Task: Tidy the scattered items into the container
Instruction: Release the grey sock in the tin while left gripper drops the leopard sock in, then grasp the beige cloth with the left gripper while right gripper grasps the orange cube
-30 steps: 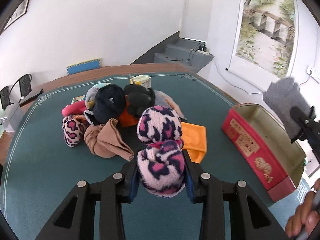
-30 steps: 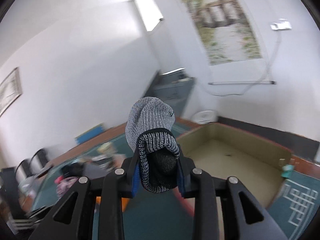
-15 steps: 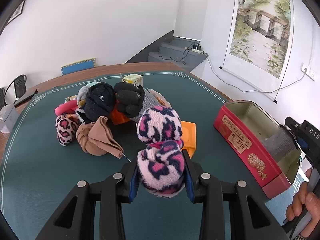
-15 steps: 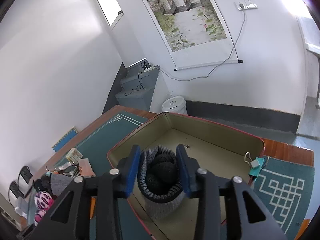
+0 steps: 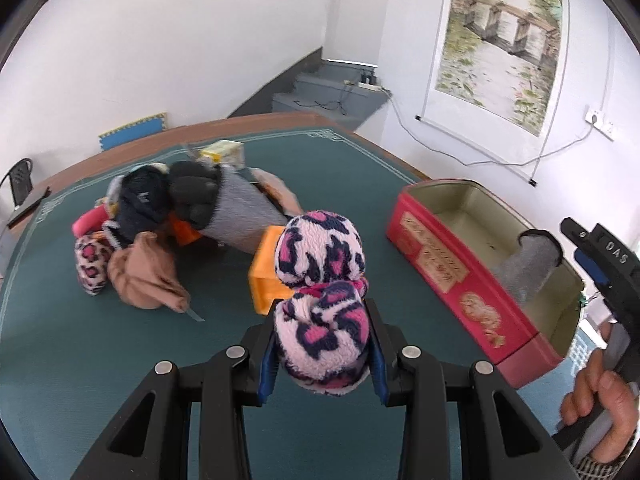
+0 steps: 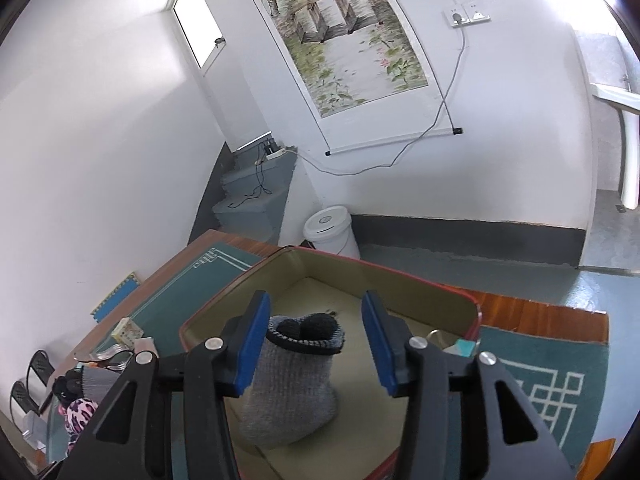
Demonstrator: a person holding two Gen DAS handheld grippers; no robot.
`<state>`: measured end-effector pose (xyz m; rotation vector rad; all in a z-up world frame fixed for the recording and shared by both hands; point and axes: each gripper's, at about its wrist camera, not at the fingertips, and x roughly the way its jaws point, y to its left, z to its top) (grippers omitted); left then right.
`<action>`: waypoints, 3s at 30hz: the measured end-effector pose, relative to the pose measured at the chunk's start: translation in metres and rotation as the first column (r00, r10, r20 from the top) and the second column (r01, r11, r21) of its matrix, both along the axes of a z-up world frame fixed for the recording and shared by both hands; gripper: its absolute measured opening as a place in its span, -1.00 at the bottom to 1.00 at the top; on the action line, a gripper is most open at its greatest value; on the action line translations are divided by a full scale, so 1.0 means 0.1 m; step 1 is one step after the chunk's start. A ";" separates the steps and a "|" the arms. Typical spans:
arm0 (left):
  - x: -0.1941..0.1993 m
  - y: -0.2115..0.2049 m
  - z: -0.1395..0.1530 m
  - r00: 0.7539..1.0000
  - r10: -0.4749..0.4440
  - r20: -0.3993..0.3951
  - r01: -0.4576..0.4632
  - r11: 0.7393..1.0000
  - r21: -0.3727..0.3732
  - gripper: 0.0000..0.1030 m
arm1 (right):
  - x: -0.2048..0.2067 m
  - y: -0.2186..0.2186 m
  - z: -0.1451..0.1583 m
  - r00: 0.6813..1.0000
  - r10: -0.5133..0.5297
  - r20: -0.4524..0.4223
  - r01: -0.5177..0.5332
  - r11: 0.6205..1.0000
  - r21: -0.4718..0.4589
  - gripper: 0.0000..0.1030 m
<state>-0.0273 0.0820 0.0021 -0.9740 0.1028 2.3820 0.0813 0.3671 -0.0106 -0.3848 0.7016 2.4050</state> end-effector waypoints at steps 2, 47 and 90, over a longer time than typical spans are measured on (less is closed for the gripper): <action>0.01 0.10 0.04 1.000 -0.019 0.002 0.019 1.000 0.004 -0.25 | 0.02 0.05 -0.01 1.000 -0.010 -0.004 0.010 1.000 -0.005 0.01; -0.40 0.79 0.25 0.999 -0.051 -0.017 0.050 0.997 -0.059 0.50 | 0.11 -0.04 0.06 0.994 0.000 -0.113 0.004 0.999 0.038 0.27; -1.22 -1.16 -0.64 0.924 0.354 0.148 -0.350 0.935 -0.052 0.24 | -0.16 -0.83 0.09 0.949 0.312 -0.037 -0.282 0.897 0.340 0.52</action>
